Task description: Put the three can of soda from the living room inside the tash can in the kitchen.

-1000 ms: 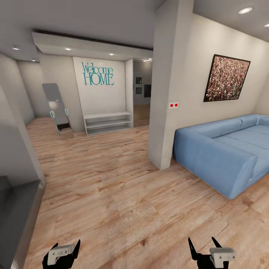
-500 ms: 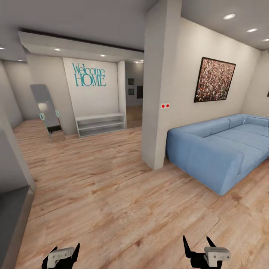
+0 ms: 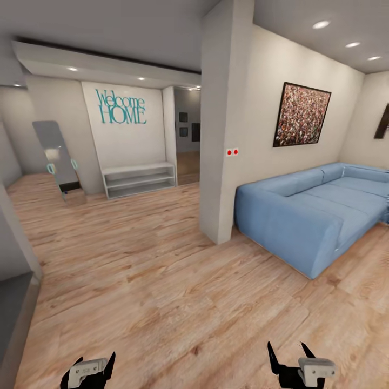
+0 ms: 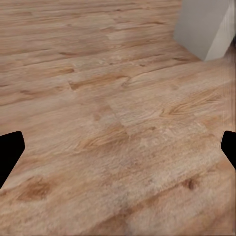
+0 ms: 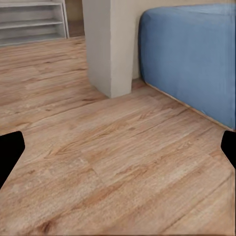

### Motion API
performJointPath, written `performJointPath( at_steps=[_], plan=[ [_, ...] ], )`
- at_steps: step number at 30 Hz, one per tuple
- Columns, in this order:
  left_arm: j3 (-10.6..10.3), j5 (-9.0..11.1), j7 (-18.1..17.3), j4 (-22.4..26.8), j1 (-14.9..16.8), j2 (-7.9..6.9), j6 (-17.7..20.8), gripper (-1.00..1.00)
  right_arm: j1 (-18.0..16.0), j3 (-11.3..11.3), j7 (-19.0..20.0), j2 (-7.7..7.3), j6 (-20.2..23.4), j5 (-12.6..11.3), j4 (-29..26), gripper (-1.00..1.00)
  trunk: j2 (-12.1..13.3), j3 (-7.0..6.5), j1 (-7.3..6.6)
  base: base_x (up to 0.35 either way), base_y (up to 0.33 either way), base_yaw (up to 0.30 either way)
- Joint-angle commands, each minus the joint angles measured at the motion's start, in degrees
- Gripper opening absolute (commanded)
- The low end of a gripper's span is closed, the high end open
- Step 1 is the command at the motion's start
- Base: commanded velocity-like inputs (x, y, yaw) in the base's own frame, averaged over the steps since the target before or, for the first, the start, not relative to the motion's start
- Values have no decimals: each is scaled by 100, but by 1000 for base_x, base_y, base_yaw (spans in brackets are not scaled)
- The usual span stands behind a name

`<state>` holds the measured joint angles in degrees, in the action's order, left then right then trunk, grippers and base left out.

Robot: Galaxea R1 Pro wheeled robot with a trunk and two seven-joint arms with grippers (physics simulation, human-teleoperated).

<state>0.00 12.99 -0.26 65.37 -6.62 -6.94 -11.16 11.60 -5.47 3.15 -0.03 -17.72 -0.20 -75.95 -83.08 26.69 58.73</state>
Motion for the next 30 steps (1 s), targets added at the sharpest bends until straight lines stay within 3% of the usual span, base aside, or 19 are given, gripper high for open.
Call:
performJointPath(
  at_steps=[1, 8, 16, 23, 30],
  plan=[
    [0, -2, 0, -1, 1, 0, 0, 100, 0, -16, 8, -24, -1, 1, 9, 100, 0, 2, 0, 0, 0, -205],
    [0, -1, 0, -42, 0, 0, 0, 100, -7, -265, 47, -180, 11, -12, 55, 100, 0, 8, 0, 0, 0, -225],
    [0, 0, 0, -52, -1, 0, 0, 100, -9, -315, 47, -189, 17, -40, 62, 100, 0, 9, 0, 0, 0, -239],
    [0, 1, 0, -51, 3, 0, 0, 100, -9, -311, 59, -186, 0, -258, 63, 100, 0, 10, 0, 0, 0, -241],
    [0, 1, 0, -51, 1, 0, 0, 100, -9, -292, 55, -175, 1, -282, 63, 100, 0, 12, 0, 0, 0, -105]
  ],
)
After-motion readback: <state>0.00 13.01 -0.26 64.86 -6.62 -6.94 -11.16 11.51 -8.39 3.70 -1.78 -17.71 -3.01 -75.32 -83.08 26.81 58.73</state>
